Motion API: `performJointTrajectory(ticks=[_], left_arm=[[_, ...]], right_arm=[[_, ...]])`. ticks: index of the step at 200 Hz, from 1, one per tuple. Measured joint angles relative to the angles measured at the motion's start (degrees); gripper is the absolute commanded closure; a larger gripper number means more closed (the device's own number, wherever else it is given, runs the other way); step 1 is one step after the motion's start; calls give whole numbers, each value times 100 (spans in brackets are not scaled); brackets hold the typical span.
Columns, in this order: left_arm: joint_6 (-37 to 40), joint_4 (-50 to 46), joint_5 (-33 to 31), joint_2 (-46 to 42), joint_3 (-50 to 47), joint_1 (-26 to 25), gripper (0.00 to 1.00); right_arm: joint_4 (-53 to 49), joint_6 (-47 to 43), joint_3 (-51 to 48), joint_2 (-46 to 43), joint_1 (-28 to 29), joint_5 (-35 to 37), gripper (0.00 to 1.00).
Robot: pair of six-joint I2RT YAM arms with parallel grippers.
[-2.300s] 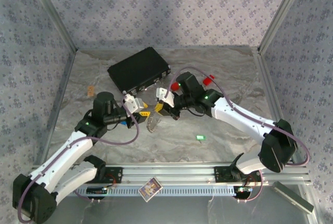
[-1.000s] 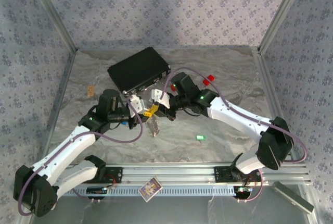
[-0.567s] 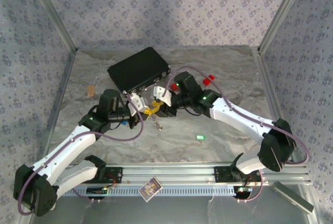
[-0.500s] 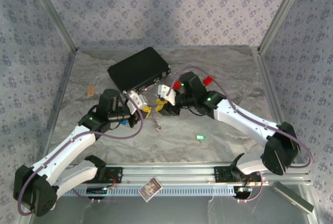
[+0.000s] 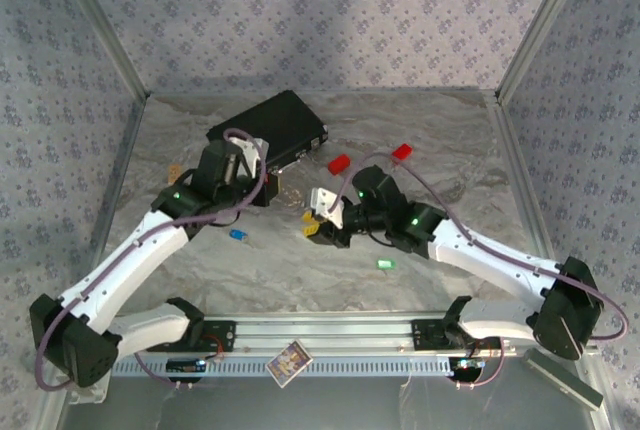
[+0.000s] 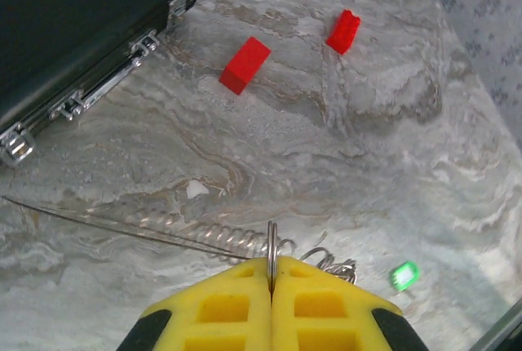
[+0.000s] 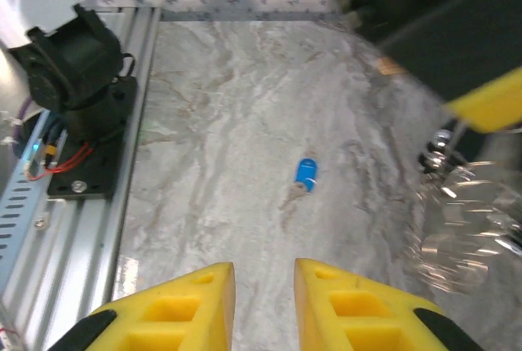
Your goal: Put the keys on the keyring
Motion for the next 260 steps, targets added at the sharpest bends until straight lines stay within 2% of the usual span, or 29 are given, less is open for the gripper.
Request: performJointTrajectory(ticks=[39,64,98,121,152,195,260], left_arm=[[-1716,-433,-120,319,472,-116,100],[-2979,-1049,-96,798,984,-122,100],[-4465,-1453,442,1419,1484,-122,100],[-5134,-1469,835,1591,1484,-129,100],[-5670,-1473,1167,1676,1491,-138,100],[-6008,-1473,1381,1676,1497,-188,100],[-6234,-1473,1491,1676,1506,-391,100]], right_arm=[[1569,695,-774,166,221,249,75],[2503,1023,-1145,494,271,575,74],[3526,1117,-1600,629,280,1150,74],[4284,1141,-2017,627,127,1342,75],[4819,1110,-2505,627,-212,1534,76],[5237,822,-2715,560,-127,1593,77],[5875,590,-2702,776,-92,2111,74]])
